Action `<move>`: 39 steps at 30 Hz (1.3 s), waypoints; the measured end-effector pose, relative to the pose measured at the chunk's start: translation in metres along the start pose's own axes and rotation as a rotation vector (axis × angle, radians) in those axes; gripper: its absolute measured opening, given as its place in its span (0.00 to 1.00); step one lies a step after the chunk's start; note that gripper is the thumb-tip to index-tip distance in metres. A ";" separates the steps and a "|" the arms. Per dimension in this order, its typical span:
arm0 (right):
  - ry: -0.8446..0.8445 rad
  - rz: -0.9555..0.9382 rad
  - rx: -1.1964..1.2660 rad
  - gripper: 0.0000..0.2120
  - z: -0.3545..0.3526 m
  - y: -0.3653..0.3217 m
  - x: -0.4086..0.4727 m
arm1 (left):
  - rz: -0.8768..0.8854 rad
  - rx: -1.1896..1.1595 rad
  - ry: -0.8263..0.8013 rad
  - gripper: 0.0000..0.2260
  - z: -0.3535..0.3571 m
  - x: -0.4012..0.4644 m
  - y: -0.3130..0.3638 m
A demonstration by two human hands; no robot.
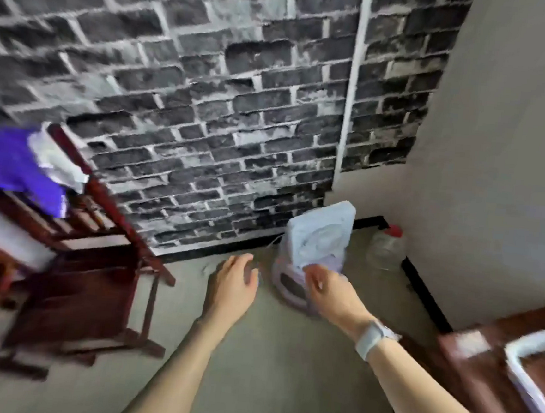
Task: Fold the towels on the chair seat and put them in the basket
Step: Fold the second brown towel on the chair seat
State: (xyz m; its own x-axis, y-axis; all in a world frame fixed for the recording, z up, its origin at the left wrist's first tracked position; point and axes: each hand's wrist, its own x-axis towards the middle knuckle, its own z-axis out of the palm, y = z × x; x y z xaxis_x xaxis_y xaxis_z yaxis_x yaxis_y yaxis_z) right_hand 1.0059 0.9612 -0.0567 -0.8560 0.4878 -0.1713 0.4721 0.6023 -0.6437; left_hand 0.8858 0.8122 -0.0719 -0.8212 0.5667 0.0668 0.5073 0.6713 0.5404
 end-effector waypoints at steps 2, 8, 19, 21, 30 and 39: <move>-0.091 -0.115 -0.015 0.09 0.051 -0.061 0.009 | -0.117 0.020 0.079 0.15 -0.051 -0.028 -0.072; -0.335 -0.427 -0.048 0.14 0.194 -0.234 0.010 | -0.500 0.041 0.351 0.13 -0.173 -0.119 -0.238; -0.755 -0.808 -0.161 0.12 0.371 -0.446 0.028 | -0.925 -0.006 0.648 0.13 -0.275 -0.206 -0.404; -0.803 -0.859 -0.180 0.13 0.399 -0.482 0.047 | -0.960 -0.017 0.683 0.13 -0.291 -0.201 -0.433; -0.813 -0.942 -0.175 0.14 0.501 -0.664 0.165 | -0.973 -0.038 0.737 0.13 -0.410 -0.094 -0.579; -0.796 -0.933 -0.203 0.14 0.604 -0.796 0.237 | -0.947 -0.120 0.709 0.15 -0.499 -0.027 -0.731</move>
State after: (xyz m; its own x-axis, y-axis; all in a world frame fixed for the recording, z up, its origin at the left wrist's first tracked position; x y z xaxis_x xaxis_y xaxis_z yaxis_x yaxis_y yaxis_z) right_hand 0.2999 0.2157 -0.0357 -0.7380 -0.6553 -0.1607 -0.4221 0.6342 -0.6478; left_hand 0.4068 0.0675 -0.0503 -0.8369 -0.5467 0.0272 -0.3760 0.6102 0.6973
